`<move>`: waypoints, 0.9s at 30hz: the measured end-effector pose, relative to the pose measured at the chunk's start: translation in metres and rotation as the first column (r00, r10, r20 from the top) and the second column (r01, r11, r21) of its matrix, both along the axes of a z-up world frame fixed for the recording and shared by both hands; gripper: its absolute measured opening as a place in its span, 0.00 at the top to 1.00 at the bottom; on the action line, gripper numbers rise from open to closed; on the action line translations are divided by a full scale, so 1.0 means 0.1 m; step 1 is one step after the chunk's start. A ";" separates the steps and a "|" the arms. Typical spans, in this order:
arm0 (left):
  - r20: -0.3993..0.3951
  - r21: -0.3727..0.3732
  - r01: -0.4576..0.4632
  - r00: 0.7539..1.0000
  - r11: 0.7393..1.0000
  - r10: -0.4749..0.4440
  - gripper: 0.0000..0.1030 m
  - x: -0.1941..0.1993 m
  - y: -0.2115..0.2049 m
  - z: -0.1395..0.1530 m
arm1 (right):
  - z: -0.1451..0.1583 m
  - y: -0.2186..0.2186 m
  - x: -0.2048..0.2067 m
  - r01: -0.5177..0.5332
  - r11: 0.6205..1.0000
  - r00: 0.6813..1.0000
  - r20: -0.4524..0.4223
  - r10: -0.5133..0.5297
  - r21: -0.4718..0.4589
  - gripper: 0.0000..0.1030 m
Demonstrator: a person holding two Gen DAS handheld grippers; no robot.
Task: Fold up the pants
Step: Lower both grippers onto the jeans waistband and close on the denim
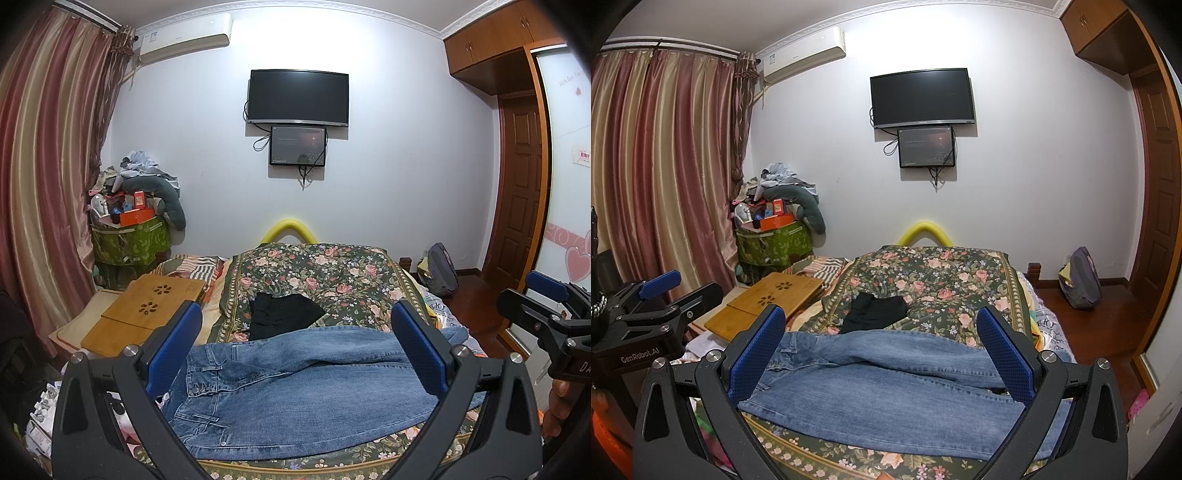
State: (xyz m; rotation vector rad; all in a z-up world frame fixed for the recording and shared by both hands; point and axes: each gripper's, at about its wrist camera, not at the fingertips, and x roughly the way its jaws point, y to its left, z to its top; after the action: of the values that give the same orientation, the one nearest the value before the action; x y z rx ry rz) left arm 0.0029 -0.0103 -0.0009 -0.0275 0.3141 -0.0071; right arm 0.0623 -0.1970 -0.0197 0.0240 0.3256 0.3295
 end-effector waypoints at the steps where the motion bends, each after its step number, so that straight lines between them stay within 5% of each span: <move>1: 0.000 -0.001 0.000 1.000 1.000 0.000 0.00 0.01 0.00 0.00 | 0.00 0.00 0.00 0.000 1.000 1.000 -0.001 0.000 0.001 0.00; 14: -0.022 -0.005 -0.009 1.000 1.000 0.009 0.00 0.26 0.07 -0.08 | -0.11 -0.03 0.25 0.010 1.000 0.999 -0.045 -0.010 -0.006 0.00; 22: -0.076 0.017 -0.038 0.996 0.999 0.039 0.00 0.93 0.32 -0.26 | -0.36 -0.08 0.76 0.042 0.999 0.994 -0.104 -0.045 -0.035 0.00; 27: -0.174 0.036 -0.085 0.981 0.996 0.090 0.00 1.60 0.60 -0.52 | -0.54 -0.13 1.16 0.053 0.995 0.988 -0.139 -0.064 -0.085 0.00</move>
State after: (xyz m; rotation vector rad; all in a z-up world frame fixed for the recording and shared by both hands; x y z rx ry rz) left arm 0.1631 0.0500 -0.0529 -0.0139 0.4892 0.0878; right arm 0.1786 -0.2098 -0.0738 -0.0224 0.4782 0.2564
